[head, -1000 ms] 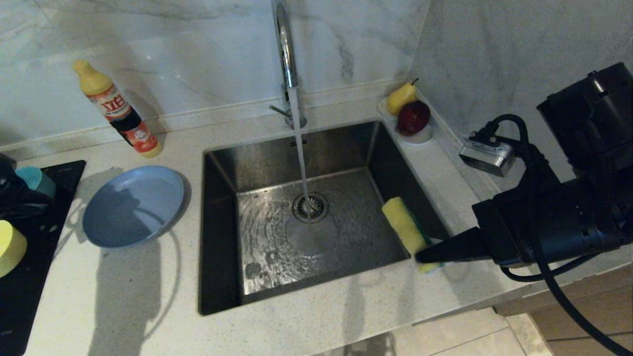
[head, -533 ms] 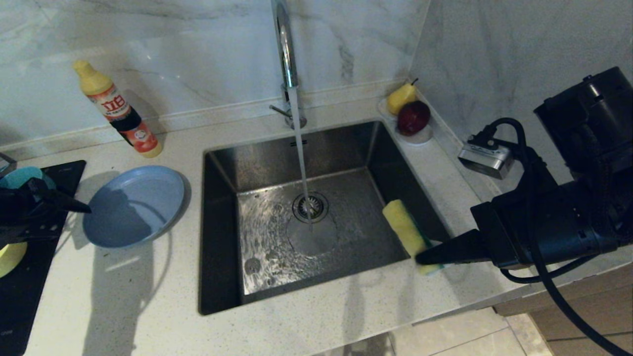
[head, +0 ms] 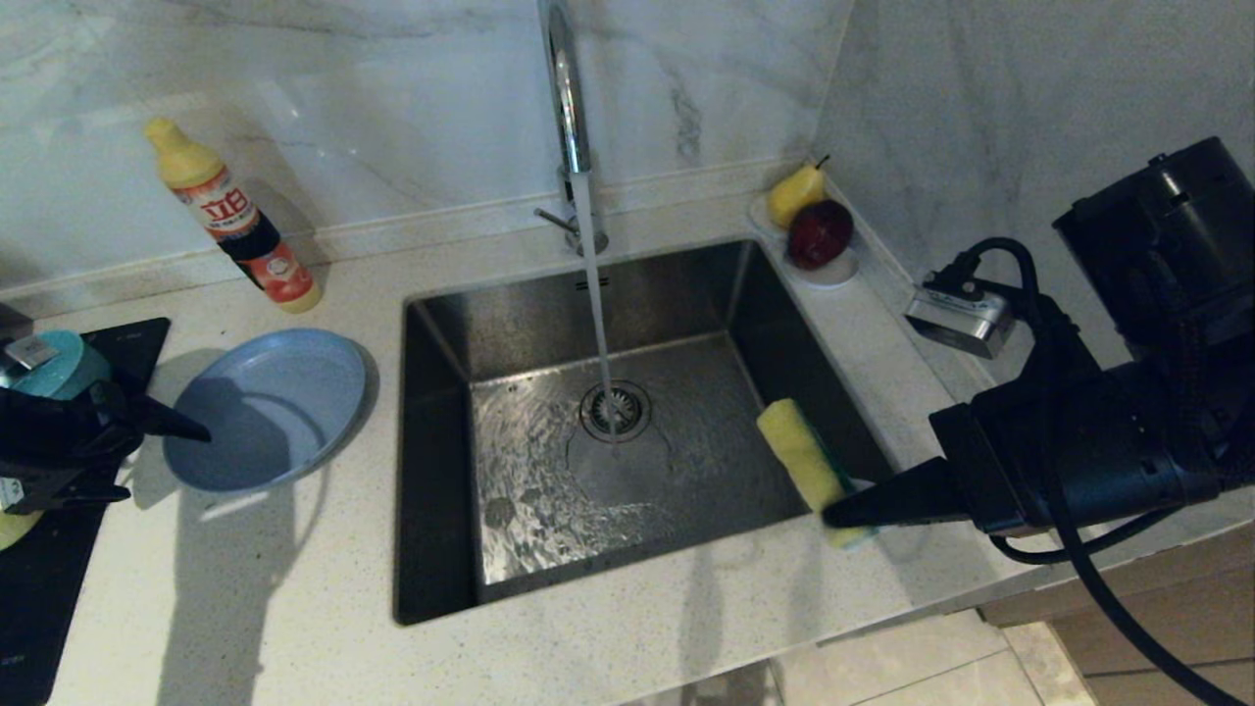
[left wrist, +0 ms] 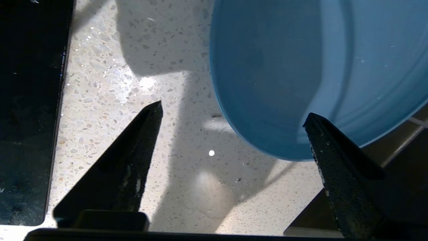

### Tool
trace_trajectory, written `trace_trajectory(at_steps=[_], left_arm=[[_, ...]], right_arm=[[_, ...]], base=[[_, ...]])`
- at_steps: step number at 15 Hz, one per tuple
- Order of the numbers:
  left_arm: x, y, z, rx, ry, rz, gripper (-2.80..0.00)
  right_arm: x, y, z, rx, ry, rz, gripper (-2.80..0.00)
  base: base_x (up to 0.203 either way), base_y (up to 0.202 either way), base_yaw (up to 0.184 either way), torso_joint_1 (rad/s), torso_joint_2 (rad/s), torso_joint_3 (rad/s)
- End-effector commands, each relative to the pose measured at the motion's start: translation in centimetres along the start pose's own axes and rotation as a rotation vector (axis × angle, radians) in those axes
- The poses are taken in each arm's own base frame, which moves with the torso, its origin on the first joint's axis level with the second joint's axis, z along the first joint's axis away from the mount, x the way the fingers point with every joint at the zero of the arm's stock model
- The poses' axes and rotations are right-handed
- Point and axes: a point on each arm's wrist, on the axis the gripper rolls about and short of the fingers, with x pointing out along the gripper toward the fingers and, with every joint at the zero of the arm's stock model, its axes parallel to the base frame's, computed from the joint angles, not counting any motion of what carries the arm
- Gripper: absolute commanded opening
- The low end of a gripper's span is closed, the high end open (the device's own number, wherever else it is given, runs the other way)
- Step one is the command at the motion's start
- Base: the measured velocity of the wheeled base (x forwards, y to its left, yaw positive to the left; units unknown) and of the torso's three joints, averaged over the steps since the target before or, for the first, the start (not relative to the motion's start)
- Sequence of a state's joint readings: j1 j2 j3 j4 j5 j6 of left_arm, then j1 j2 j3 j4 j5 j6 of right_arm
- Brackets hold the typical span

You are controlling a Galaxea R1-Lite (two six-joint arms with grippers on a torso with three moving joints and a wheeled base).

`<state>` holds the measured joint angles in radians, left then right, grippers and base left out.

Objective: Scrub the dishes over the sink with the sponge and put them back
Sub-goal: Wash the plate

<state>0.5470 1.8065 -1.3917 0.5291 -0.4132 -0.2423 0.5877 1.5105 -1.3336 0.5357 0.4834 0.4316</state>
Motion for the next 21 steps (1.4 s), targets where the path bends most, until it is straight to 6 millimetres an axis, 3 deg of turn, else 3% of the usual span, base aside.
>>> trace_trajectory(at_steps=[1, 8, 21], left_arm=[[0.7, 0.3, 0.0, -0.009, 0.02, 0.003, 0.0], [2.8, 0.9, -0.4, -0.03, 0.043, 0.03, 0.0], [4.3, -0.8, 1.2, -0.088, -0.034, -0.038, 0.0]], right_arm=[[0.2, -0.1, 0.0, 0.007, 0.008, -0.001, -2.8], [0.5, -0.4, 0.0, 0.011, 0.016, -0.007, -2.8], [1.3, -1.0, -0.1, 0.023, 0.03, -0.019, -2.8]], base=[[0.0, 0.0, 0.0, 0.0, 0.0, 0.0], [0.0, 0.0, 0.0, 0.0, 0.0, 0.0], [0.0, 0.0, 0.0, 0.0, 0.0, 0.0]])
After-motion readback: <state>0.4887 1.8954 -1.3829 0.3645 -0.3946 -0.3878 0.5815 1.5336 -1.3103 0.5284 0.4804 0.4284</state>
